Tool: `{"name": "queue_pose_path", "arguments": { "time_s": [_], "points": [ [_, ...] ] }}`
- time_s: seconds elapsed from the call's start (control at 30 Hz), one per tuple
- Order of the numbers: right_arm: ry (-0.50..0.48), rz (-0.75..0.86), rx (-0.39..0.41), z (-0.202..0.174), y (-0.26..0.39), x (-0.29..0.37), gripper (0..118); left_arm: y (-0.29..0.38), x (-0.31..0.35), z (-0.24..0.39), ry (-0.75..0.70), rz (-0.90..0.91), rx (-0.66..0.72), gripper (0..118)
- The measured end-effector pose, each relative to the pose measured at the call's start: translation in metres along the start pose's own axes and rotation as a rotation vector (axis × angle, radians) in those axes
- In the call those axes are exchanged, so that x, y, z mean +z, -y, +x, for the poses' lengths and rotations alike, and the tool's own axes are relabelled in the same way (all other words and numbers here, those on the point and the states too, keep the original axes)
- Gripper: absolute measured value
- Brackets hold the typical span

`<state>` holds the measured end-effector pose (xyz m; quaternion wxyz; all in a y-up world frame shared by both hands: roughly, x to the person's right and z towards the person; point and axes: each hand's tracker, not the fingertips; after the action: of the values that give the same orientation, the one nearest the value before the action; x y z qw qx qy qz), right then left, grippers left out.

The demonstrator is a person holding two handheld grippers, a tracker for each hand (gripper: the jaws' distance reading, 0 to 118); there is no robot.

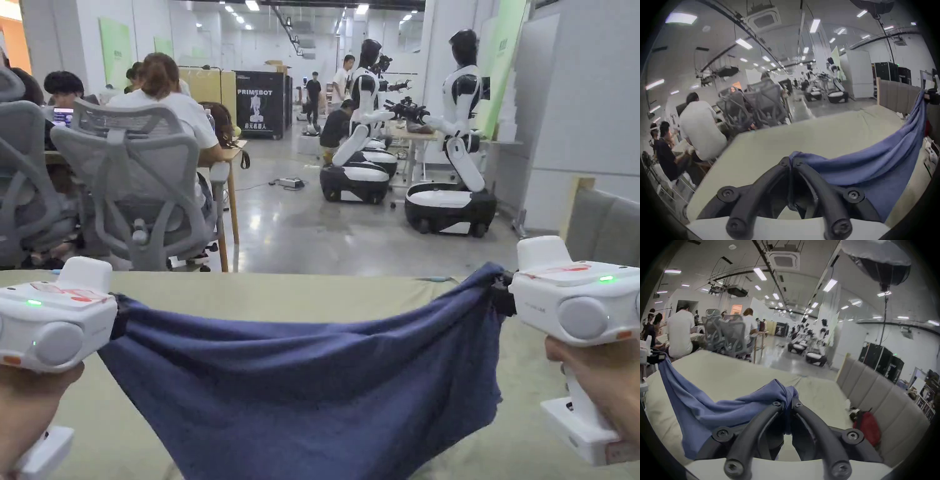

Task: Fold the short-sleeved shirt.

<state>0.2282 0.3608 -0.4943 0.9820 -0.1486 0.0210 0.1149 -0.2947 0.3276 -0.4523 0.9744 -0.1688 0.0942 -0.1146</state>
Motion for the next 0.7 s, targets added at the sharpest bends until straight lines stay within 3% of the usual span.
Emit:
{"name": "queue_pose_path", "arguments": {
  "time_s": [0.13,0.3,0.5,0.7],
  "points": [
    [0.089,0.066,-0.003,0.021,-0.044,0.005,7,-0.045,-0.006,-0.03,-0.028,0.03,0.021,0],
    [0.169,0.17,0.032,0.018,-0.094,0.011,7,-0.105,-0.01,-0.04,-0.068,0.144,0.043,0],
    [0.181,0.209,-0.003,0.016,-0.131,-0.003,7,-0.148,-0.025,-0.041,-0.098,0.198,0.029,0],
    [0.167,0.157,-0.015,0.004,-0.104,-0.053,7,-0.125,-0.071,-0.033,-0.115,0.136,0.014,0]
  ]
}}
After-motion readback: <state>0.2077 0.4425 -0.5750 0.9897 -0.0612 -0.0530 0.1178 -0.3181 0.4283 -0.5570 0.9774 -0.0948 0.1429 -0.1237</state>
